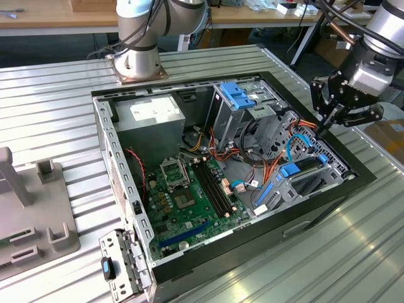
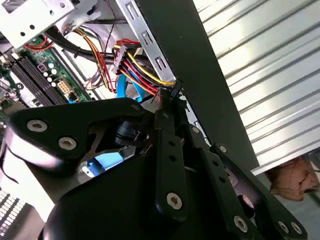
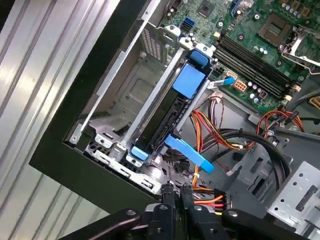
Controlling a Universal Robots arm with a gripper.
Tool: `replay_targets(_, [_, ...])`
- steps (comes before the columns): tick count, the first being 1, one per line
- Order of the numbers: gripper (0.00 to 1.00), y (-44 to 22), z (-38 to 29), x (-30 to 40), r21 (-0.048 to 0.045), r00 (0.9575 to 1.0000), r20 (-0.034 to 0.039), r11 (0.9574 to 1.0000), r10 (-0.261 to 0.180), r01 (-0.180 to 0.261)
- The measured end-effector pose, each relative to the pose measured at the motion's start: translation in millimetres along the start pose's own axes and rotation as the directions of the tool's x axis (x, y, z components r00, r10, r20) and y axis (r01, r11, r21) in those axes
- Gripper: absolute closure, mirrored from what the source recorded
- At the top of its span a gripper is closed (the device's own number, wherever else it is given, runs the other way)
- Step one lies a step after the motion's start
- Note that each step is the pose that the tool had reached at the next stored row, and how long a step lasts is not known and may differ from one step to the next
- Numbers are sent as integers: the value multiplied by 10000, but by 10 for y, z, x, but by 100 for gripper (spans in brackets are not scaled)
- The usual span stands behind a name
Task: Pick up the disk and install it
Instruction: 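Insert the first disk wire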
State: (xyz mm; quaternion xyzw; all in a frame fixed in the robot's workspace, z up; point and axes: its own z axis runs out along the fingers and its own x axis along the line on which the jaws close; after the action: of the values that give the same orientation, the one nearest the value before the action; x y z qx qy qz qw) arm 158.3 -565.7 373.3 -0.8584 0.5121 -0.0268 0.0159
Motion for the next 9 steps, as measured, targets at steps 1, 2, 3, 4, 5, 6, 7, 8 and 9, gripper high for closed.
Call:
replay_targets(1, [83, 1, 4, 0, -21, 9973, -41, 9973, 732, -732])
replay_targets(2, [83, 1, 9, 0, -37, 9901, -80, 9901, 1403, -1404])
replay_targets(3, [83, 1, 9, 0, -42, 9866, -94, 9867, 1627, -1627])
replay_targets(4, [83, 1, 9, 0, -45, 9839, -103, 9840, 1782, -1783])
replay_targets(5, [83, 1, 10, 0, -50, 9785, -119, 9786, 2058, -2059])
replay_targets(6, [83, 1, 10, -1, -55, 9723, -136, 9724, 2332, -2332])
replay_targets(7, [83, 1, 10, 0, -59, 9666, -150, 9666, 2560, -2561])
replay_targets(8, [83, 1, 10, 0, -61, 9628, -159, 9629, 2698, -2699])
replay_targets(9, [83, 1, 10, 0, -63, 9576, -170, 9577, 2875, -2877])
